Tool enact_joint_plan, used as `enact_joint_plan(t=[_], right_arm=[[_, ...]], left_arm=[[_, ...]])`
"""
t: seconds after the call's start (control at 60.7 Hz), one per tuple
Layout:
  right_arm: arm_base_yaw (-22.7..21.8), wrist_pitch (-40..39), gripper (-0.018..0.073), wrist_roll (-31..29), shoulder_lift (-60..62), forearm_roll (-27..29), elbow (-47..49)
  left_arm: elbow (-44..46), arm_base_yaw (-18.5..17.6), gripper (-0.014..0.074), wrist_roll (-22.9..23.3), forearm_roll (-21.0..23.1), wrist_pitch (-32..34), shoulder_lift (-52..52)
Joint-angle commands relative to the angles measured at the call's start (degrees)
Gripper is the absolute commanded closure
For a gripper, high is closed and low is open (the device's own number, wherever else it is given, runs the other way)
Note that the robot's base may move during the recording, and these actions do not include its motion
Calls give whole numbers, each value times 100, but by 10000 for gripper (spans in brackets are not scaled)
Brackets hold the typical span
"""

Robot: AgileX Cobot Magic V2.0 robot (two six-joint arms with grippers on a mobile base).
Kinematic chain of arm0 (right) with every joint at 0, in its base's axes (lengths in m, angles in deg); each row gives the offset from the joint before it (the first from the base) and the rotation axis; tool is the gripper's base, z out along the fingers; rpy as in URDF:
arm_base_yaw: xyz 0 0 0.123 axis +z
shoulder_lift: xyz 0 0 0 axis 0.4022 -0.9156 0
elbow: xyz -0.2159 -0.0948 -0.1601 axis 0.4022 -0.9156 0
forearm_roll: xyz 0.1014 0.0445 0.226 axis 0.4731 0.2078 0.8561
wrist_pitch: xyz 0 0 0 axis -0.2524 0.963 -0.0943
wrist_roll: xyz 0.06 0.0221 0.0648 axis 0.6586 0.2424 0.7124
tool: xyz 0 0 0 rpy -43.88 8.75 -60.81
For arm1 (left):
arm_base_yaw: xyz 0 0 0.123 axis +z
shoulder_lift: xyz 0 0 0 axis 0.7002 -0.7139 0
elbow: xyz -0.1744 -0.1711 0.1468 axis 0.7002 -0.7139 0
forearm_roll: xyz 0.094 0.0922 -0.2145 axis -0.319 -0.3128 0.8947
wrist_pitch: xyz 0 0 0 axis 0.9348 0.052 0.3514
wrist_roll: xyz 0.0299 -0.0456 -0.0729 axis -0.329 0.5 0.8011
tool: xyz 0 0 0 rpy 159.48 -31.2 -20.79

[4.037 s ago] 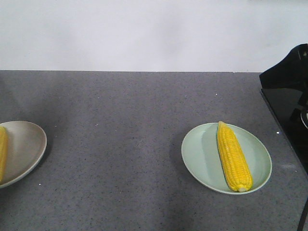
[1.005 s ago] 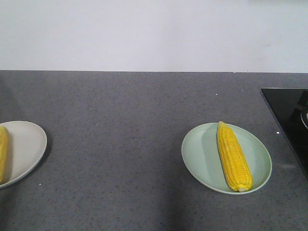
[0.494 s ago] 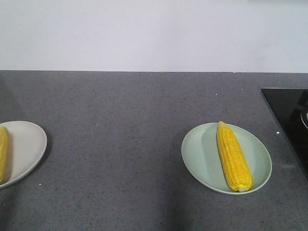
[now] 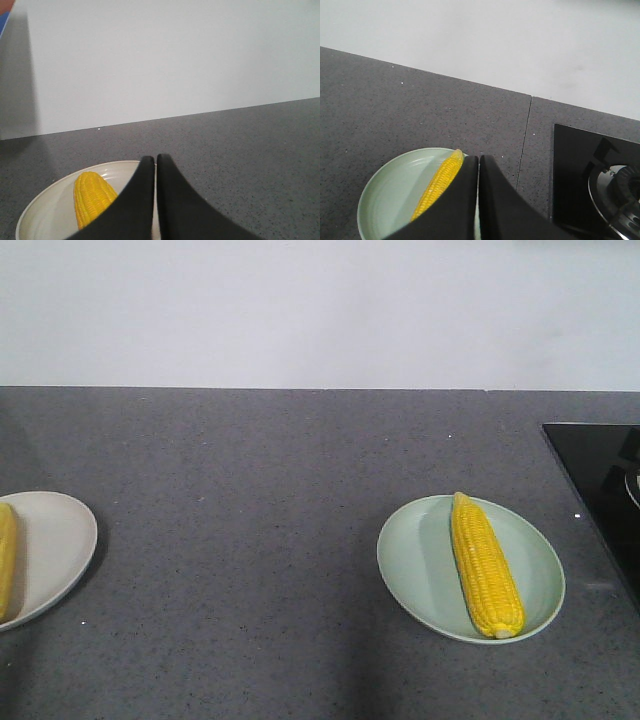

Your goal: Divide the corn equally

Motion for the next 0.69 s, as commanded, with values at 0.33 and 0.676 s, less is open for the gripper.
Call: enact_joint_plan(t=[0.33,0.676], right_arm=[[122,-377,569,-25,-27,15,139],[168,-582,569,1028,342,-844,139]], left_arm=[[-59,-12,603,59,65,462,83],[-59,-12,603,59,65,462,83]])
